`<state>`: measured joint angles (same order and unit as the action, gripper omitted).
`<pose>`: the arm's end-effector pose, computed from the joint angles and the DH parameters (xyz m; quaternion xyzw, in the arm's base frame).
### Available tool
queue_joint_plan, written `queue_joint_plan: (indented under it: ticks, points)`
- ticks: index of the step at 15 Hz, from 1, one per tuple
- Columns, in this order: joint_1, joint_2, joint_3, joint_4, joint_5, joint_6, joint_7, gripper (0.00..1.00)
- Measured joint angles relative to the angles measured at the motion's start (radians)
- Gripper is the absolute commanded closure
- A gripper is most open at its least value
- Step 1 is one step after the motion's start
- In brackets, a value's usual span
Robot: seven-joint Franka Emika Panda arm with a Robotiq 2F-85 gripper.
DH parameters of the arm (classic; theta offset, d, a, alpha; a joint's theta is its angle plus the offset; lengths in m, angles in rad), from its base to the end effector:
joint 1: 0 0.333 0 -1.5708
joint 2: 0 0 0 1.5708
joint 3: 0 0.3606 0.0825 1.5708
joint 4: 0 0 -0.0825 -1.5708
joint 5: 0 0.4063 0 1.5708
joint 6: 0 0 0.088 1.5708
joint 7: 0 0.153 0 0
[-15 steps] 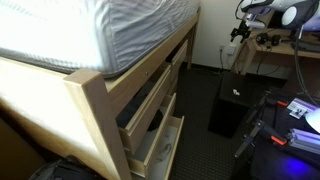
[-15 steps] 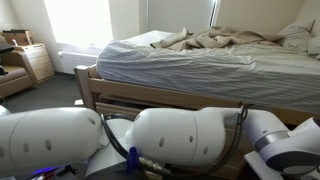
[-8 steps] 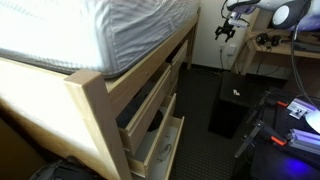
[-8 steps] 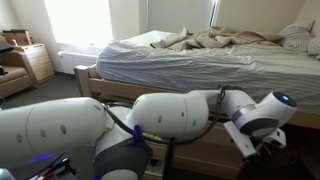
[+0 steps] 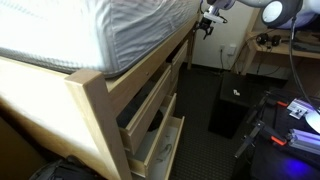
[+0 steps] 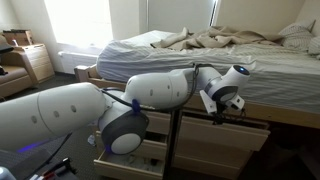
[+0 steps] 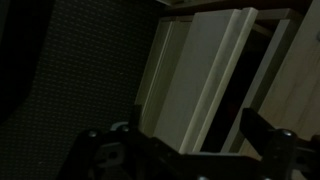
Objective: Open the topmost drawers fully
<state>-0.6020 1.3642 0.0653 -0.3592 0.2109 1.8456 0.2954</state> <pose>0.7593 -0.4663 0.2099 -0.8834 0.4449 -0.0792 0.1243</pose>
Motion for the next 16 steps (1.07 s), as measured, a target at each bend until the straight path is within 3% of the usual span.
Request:
queue_joint_plan:
  ticks: [4,10,16]
  points:
    - [-0.021,0.007,-0.009,-0.003,0.0,0.016,0.022,0.0]
    - [0.033,0.121,-0.017,-0.069,-0.001,0.136,0.121,0.0]
    - [0.069,0.129,0.036,-0.04,0.068,0.121,-0.008,0.0]
